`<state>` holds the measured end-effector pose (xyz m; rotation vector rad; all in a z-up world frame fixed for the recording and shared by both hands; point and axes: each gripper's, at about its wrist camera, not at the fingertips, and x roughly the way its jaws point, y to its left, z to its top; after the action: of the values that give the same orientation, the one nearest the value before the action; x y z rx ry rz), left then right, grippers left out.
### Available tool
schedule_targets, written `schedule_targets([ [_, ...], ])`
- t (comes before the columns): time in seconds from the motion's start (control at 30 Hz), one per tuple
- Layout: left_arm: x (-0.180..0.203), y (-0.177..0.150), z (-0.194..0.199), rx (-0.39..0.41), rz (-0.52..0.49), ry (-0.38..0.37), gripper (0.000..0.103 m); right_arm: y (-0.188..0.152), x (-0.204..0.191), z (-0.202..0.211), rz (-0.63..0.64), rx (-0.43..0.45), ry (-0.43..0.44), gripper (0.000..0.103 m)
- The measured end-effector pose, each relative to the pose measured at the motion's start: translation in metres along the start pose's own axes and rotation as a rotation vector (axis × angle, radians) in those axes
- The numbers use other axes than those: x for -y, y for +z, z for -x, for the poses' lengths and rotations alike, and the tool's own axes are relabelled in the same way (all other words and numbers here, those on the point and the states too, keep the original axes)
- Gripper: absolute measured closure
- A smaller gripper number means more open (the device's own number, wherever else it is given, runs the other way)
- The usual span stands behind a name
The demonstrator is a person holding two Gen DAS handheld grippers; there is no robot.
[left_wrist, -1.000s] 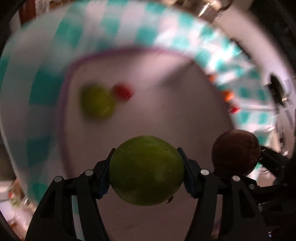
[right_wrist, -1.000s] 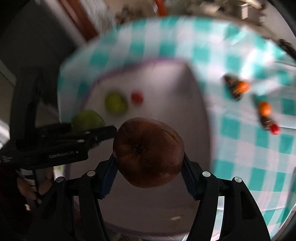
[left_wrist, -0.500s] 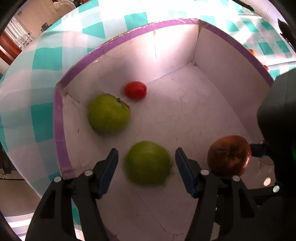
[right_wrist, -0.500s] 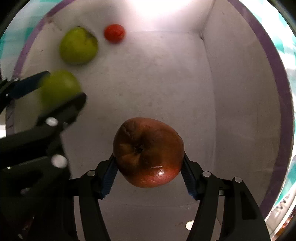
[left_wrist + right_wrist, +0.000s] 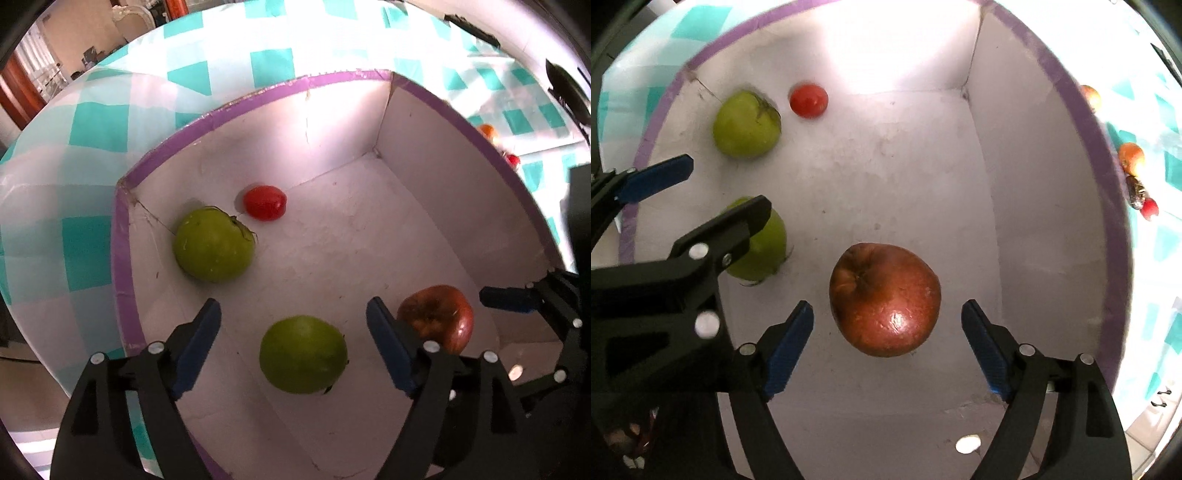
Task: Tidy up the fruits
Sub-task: 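Grasp a cherry tomato with the right tool while the left tool grasps a brown lychee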
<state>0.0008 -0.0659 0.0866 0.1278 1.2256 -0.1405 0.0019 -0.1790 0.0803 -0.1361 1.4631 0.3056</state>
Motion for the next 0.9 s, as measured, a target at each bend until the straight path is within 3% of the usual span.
schedule_targets([
  [0.1, 0.000, 0.002, 0.015, 0.054, 0.049, 0.013, 0.017, -0.007, 0.007, 0.028, 0.024, 0.096, 0.072, 0.023],
  [0.17, 0.004, 0.007, 0.031, 0.137, 0.082, 0.044, 0.012, -0.013, 0.016, 0.054, 0.061, 0.212, 0.121, 0.021],
  [0.27, 0.017, 0.019, 0.074, 0.323, 0.108, 0.090, 0.002, -0.017, 0.045, 0.101, 0.075, 0.397, 0.214, 0.015],
  [0.33, 0.030, 0.028, 0.096, 0.398, 0.113, 0.110, 0.002, -0.020, 0.082, 0.123, 0.017, 0.517, 0.247, 0.015],
  [0.43, 0.060, 0.050, 0.113, 0.455, 0.108, 0.131, 0.002, -0.017, 0.152, 0.122, -0.158, 0.553, 0.234, 0.015],
  [0.53, 0.099, 0.081, 0.109, 0.431, 0.108, 0.105, 0.002, -0.026, 0.221, 0.101, -0.354, 0.533, 0.154, 0.015],
  [0.67, 0.146, 0.108, 0.088, 0.376, 0.147, 0.026, 0.002, -0.046, 0.296, 0.059, -0.456, 0.454, 0.043, 0.015],
  [0.77, 0.189, 0.120, 0.065, 0.315, 0.107, -0.024, 0.002, -0.052, 0.332, 0.040, -0.442, 0.427, 0.015, 0.022],
  [0.9, 0.236, 0.118, 0.040, 0.255, 0.004, -0.009, 0.002, -0.035, 0.355, 0.008, -0.343, 0.408, -0.022, 0.030],
])
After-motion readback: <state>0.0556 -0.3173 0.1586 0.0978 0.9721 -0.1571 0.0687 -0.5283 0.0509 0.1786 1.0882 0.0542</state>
